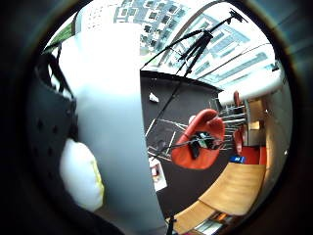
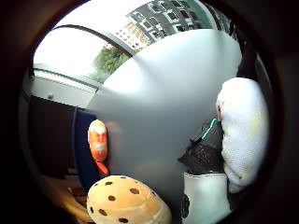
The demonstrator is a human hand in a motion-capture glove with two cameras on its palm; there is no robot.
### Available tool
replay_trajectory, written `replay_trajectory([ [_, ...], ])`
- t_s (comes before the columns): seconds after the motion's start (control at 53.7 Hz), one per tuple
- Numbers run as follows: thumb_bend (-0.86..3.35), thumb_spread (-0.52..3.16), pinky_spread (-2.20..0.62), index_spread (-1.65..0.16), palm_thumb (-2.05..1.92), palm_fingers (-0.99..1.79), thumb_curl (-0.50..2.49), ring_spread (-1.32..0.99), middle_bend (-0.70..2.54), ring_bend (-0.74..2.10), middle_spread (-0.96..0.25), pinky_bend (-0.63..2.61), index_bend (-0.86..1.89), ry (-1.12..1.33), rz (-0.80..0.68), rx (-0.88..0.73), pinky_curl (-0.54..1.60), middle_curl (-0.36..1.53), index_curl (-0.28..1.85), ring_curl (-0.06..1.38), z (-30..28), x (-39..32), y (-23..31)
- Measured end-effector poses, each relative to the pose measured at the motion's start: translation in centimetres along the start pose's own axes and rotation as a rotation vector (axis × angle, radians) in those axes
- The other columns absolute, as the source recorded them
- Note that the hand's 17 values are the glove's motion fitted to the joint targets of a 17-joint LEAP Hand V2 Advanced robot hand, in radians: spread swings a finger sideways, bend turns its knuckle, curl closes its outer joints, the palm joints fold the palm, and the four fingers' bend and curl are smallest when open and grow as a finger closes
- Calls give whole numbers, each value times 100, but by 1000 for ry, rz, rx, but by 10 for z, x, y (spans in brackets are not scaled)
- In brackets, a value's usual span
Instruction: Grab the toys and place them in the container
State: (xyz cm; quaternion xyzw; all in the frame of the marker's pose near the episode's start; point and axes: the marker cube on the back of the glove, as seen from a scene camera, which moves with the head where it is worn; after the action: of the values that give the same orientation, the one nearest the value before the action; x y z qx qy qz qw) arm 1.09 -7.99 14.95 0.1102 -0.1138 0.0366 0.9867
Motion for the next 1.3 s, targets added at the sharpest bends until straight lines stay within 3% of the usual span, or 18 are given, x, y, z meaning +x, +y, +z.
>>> replay_trajectory([
  [0.075, 20, 132, -33, -28, 52, 118, 43, -33, 73, 118, -18, 109, 32, -11, 38, -53, 44, 45, 27, 52, -5, 9, -2],
  [0.186, 17, 117, -37, -31, 55, 124, 50, -35, 94, 128, -19, 112, 53, 49, 60, -125, 51, 56, 38, 60, -14, 15, 9],
  [0.447, 11, 93, -41, -31, 56, 111, 64, -36, 120, 141, -18, 120, 85, 165, 86, -103, 60, 70, 59, 68, -103, 6, 40],
  [0.727, 7, 81, -43, -31, 57, 101, 76, -35, 128, 148, -16, 126, 91, 205, 29, 26, 67, 77, 76, 72, -197, -41, 52],
  [0.95, 4, 76, -43, -30, 58, 97, 83, -35, 131, 150, -15, 128, 90, 105, -103, 65, 71, 79, 87, 73, -234, -140, 57],
  [1.304, 1, 71, -43, -31, 59, 95, 94, -34, 132, 152, -14, 129, 85, 48, -311, 38, 74, 81, 101, 73, -210, -328, 57],
])
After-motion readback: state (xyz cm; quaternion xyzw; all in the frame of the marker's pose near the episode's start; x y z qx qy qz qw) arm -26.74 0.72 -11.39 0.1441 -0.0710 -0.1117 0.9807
